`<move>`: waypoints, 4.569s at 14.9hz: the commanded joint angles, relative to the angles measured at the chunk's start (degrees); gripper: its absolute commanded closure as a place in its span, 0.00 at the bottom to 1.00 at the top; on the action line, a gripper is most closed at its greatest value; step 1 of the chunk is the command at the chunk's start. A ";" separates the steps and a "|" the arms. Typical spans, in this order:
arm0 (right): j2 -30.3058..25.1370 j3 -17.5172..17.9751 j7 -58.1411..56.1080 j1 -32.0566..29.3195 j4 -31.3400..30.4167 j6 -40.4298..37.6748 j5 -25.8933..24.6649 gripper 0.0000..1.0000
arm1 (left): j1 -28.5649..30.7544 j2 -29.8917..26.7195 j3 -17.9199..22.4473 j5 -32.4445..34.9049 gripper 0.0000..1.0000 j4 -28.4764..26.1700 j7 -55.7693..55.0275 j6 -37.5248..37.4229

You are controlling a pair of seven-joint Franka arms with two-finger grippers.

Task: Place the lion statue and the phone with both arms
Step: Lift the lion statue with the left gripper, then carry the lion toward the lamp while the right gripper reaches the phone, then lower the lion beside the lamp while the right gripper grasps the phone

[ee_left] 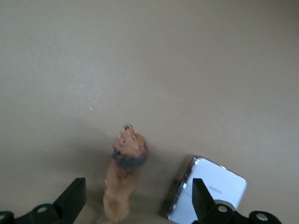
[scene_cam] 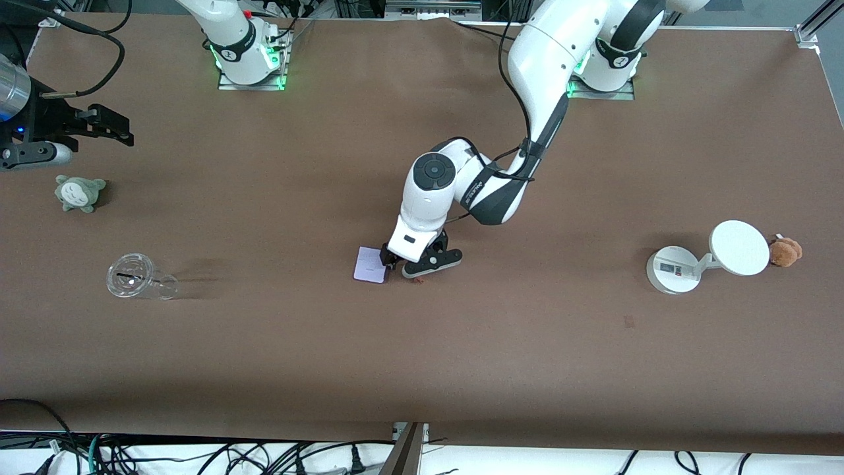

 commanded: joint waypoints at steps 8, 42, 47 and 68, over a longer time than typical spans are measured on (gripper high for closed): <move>0.35 -0.39 -0.67 0.39 0.87 -0.78 -0.57 0.00 | 0.11 2.76 1.12 2.88 0.70 1.45 3.45 1.30; 26.26 0.05 37.64 24.38 0.96 31.37 3.82 0.00 | 40.71 -29.41 -5.83 4.81 1.00 -43.11 50.39 2.69; 35.31 0.05 44.14 28.43 2.97 41.13 3.73 0.00 | 44.22 -26.16 -5.91 6.84 1.00 -42.58 54.95 9.72; 52.12 -0.04 48.38 33.53 12.03 55.12 2.86 0.44 | 46.43 -25.00 -6.35 6.49 0.00 -42.49 57.25 15.72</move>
